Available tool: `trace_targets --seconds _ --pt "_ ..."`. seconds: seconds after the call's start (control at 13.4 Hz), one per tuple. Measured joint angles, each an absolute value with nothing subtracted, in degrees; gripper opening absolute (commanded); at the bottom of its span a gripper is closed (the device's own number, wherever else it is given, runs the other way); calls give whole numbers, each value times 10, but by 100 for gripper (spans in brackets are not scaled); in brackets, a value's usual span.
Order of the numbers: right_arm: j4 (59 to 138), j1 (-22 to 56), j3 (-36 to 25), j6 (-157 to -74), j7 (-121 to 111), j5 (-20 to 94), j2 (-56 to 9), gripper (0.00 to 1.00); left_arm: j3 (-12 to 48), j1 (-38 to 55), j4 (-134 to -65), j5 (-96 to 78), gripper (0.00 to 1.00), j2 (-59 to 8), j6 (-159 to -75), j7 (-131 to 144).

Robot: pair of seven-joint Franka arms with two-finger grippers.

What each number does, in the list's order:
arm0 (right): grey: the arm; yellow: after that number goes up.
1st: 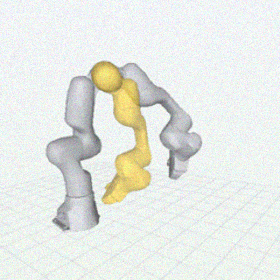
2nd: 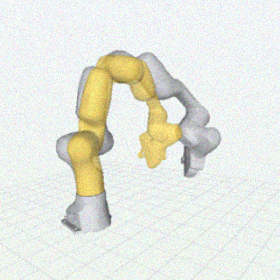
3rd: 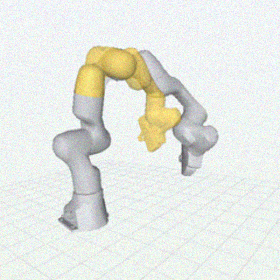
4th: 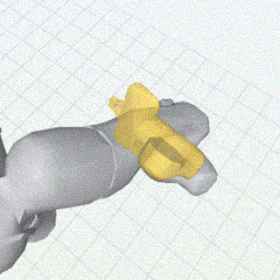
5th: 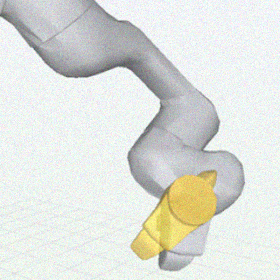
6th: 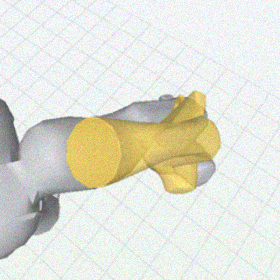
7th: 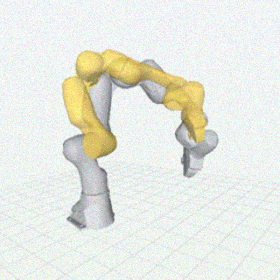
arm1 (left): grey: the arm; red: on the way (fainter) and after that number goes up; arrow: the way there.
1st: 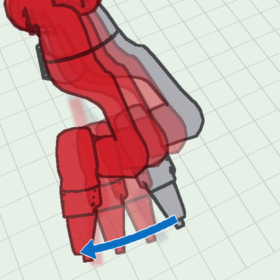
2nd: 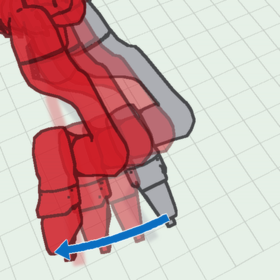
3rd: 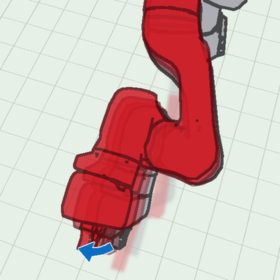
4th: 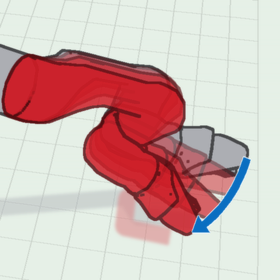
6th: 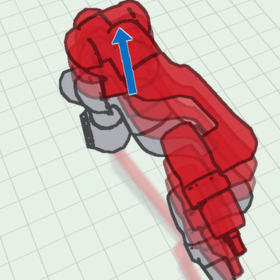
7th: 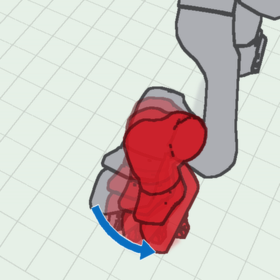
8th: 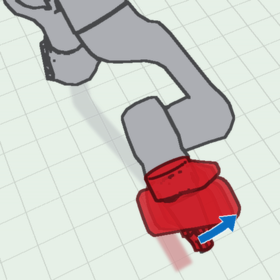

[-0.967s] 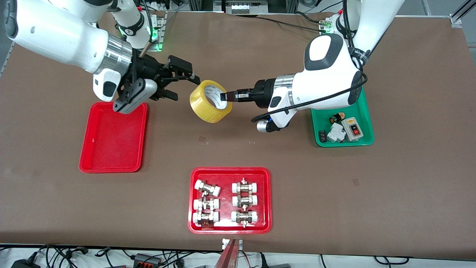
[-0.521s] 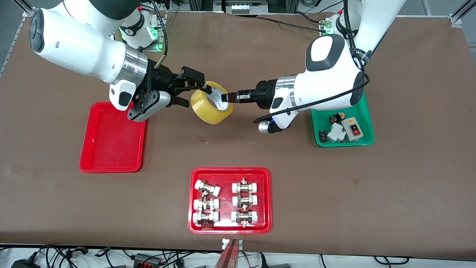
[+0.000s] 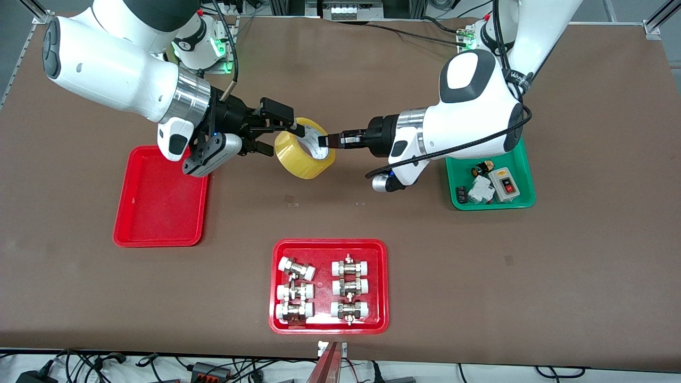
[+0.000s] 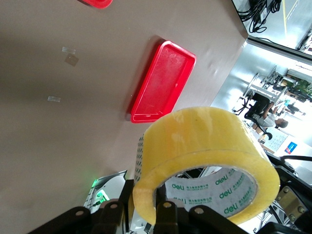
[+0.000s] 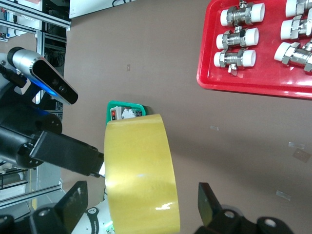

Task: Left arm passes tape to right arm into tray
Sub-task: 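Close the right gripper on the tape rim beside the left gripper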

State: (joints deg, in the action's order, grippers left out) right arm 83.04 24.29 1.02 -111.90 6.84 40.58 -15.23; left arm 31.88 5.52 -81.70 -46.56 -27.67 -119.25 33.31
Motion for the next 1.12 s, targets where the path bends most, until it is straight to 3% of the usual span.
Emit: trace_targets --seconds 0.22,0.6,0.82,1.12 --pt "830 243 10 -1120 67 407 -154 100 319 55 -817 -466 0 -277 -1192 333" --pt "830 243 10 -1120 65 407 -155 56 319 55 -817 -466 0 -277 -1192 333" --pt "830 243 10 -1120 59 408 -155 44 319 55 -817 -466 0 -277 -1192 333" --pt "830 243 10 -1120 58 408 -155 38 319 54 -817 -466 3 -277 -1192 333"
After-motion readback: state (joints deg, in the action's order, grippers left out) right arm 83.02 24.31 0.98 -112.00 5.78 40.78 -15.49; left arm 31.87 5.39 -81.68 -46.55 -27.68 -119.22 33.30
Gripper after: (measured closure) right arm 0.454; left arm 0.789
